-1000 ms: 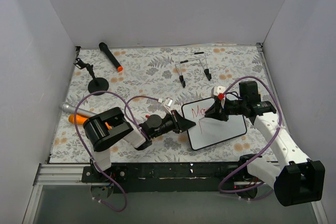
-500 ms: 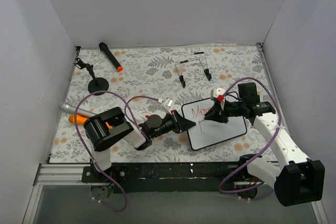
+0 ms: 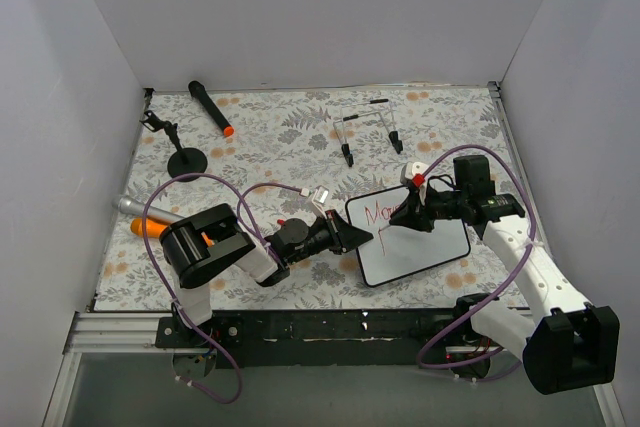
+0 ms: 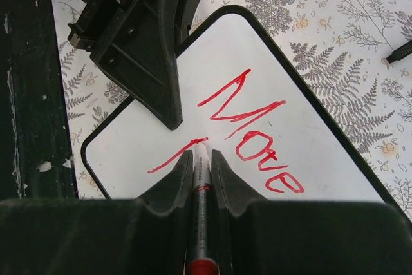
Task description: Write a sentence on the whiteboard
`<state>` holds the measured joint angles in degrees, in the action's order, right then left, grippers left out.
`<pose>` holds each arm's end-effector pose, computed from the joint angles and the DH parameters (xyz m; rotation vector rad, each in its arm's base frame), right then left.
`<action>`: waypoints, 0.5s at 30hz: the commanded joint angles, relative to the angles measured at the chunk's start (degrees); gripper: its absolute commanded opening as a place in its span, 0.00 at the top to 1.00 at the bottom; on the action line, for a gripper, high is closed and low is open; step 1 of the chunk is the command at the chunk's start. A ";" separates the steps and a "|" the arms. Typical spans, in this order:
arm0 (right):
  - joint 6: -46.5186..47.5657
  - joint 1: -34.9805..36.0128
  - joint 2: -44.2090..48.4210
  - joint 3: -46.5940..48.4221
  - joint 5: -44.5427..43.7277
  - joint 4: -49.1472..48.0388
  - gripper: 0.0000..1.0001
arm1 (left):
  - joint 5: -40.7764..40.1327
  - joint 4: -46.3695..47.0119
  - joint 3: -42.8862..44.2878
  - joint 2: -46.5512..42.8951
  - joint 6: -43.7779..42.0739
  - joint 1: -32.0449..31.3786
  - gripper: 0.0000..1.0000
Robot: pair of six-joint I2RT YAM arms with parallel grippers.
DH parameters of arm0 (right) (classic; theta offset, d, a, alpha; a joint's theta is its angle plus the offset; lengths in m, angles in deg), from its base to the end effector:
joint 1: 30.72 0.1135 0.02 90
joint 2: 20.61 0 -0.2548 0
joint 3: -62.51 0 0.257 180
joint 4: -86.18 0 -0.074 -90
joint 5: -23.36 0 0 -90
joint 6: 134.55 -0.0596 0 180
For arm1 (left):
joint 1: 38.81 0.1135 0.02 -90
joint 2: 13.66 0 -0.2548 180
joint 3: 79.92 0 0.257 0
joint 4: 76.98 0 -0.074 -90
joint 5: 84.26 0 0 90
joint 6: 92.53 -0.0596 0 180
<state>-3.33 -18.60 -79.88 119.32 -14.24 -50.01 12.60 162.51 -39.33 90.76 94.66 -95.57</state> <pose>0.2080 0.0930 0.2417 -1.3013 1.6752 0.7814 0.1747 -0.2796 0.1195 -0.6312 2.0601 -1.9719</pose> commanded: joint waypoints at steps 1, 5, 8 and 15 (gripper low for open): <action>-0.78 -0.25 0.55 0.02 -4.94 -3.59 0.99 | 0.88 8.22 0.77 -1.06 -1.21 -0.55 1.00; -0.78 -0.43 0.73 -0.24 -5.99 -3.67 0.99 | 0.80 8.31 0.59 -1.24 -1.30 -0.55 1.00; -0.78 -0.52 0.82 -0.33 -6.17 -3.67 0.99 | 0.79 8.40 0.59 -1.24 -1.30 -0.55 1.00; 0.80 -0.96 1.17 -0.42 -6.87 -2.01 0.99 | 0.44 8.40 0.33 -1.50 -1.39 -0.47 1.00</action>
<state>-4.95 -18.84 -79.09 119.32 -16.73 -50.84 12.55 162.38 -39.35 90.78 95.03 -95.57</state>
